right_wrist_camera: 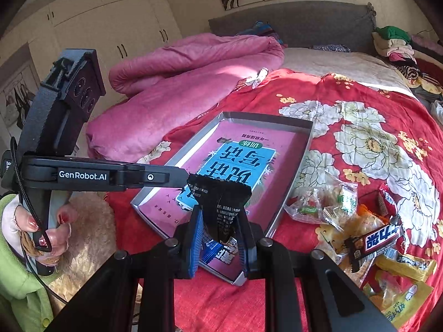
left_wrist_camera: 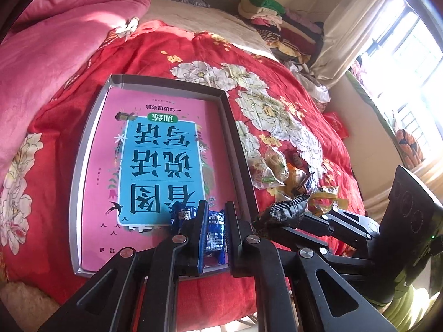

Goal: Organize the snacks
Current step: 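Carry the blue bag and black pack over the grey tray with both grippers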

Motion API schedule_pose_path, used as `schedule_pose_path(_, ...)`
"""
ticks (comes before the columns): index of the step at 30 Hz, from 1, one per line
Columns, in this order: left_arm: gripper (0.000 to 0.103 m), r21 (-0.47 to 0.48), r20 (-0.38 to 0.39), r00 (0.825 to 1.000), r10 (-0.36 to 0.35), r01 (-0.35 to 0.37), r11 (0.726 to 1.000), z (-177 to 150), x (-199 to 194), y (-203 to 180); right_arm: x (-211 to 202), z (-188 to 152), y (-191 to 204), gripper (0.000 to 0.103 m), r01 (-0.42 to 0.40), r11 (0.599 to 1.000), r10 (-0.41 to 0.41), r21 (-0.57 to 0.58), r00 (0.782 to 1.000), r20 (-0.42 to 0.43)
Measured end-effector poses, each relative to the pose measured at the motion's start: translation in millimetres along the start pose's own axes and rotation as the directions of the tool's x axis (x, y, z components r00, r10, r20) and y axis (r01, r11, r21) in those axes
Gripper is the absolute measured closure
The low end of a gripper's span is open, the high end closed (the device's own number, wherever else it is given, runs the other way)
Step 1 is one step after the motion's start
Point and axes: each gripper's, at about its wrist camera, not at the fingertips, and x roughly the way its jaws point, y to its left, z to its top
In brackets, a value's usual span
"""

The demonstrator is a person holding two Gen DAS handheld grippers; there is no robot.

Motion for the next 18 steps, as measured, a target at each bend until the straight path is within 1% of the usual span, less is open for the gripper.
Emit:
schedule_pose_path(6,0.091,0.011,-0.041,0.999,-0.010,0.010,1.000,-7,16,4,15,-9,-3,0.080,-0.004,1.000,0.006,0.026,0.998,-0.056)
schedule_pose_path(10,0.091,0.049,-0.073,0.997,-0.008,0.011,0.999,-12,31,-4,21,-12,-7,0.080,0.002,0.998,0.003,0.057,0.996,-0.086)
schedule_pose_path(12,0.091,0.082,-0.081,0.996,0.021,-0.015,0.997,-14,38,-10,22,-13,-7,0.080,0.015,0.998,-0.009,0.058,0.996,-0.093)
schedule_pose_path(14,0.090,0.126,-0.087,0.993,0.078,-0.067,0.990,-16,44,-15,25,-12,-7,0.080,0.028,0.998,-0.022,0.061,0.995,-0.102)
schedule_pose_path(16,0.084,0.151,-0.090,0.989,0.115,-0.101,0.983,-18,49,-17,28,-11,-8,0.080,0.035,0.997,-0.027,0.071,0.993,-0.111)
schedule_pose_path(18,0.081,0.165,-0.095,0.986,0.137,-0.120,0.979,-19,53,-16,33,-11,-7,0.080,0.052,0.996,-0.043,0.071,0.991,-0.127)
